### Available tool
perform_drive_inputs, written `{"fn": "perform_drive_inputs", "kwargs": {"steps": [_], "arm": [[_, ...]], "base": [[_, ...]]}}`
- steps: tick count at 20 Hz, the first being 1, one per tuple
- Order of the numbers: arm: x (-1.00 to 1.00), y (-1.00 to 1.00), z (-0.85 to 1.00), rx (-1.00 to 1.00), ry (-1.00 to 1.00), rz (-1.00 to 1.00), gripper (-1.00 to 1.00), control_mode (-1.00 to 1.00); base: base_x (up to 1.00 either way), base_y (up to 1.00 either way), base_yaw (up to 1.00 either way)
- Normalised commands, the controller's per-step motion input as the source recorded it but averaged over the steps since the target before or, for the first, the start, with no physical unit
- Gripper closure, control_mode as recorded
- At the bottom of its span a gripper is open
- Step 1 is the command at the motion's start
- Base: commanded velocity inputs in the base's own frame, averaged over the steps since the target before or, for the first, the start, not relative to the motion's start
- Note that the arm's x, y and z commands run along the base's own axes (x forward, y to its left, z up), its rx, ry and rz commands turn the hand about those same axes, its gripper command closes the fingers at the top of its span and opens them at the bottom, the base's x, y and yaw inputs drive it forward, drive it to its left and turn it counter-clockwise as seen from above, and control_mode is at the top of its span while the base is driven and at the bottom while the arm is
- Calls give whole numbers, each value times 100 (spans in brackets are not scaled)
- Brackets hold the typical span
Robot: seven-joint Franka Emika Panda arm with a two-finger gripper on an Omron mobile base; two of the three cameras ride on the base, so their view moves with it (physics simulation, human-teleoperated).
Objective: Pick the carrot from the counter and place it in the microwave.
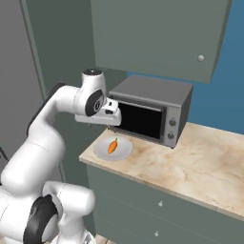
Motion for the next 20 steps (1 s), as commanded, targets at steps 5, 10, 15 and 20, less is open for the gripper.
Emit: {"fn": "perform_drive_inputs", "kwargs": {"steps": [5,10,15,20], "arm": [[58,-59,-100,2,0,-4,-100,-100],[100,1,-76,0,2,-2,-100,-100],[69,0,-40,1,7,0,-100,-100],[11,0,-23,1,5,0,-100,-100]], "base": [[0,0,0],[0,0,0],[0,0,0],[0,0,0]]}}
